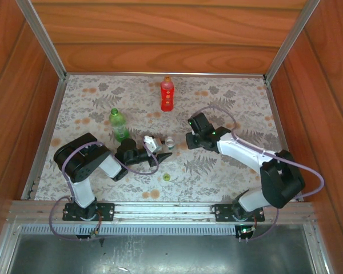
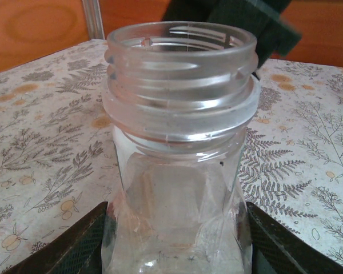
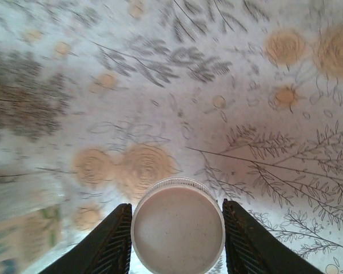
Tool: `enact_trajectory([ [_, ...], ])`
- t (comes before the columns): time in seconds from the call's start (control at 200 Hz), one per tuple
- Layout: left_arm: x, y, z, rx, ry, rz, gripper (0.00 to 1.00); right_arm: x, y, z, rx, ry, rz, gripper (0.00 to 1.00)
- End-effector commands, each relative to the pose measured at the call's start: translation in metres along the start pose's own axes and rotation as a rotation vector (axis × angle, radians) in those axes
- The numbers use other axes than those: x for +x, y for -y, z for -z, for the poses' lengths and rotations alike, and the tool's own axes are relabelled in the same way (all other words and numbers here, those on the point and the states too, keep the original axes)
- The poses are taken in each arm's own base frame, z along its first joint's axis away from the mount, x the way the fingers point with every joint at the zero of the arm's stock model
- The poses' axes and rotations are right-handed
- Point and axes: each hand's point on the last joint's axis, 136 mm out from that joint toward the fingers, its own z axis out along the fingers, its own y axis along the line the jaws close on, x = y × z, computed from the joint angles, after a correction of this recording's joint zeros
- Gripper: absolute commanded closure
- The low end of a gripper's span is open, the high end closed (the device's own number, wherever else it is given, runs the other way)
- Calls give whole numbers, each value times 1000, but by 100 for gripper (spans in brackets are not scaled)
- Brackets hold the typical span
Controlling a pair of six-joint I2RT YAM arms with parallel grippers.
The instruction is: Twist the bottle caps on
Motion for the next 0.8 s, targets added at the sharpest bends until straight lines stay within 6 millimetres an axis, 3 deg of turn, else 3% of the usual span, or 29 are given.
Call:
enact_trajectory([
  [0.0,3,6,-2,29,-6,-4,43,-4,-13,27,-29,-12,63,57],
  [0.18,3,6,-2,31,-5,-3,43,-27,-49,67,-173,47,100,57],
  [0.355,3,6,-3,32,-6,-2,44,-37,-78,88,-280,62,137,57],
  [0.565,1,6,-6,42,-1,-7,44,-39,-101,91,-315,49,195,57],
  [0.795,1,6,-9,49,2,-11,43,-28,-106,83,-305,8,239,58],
])
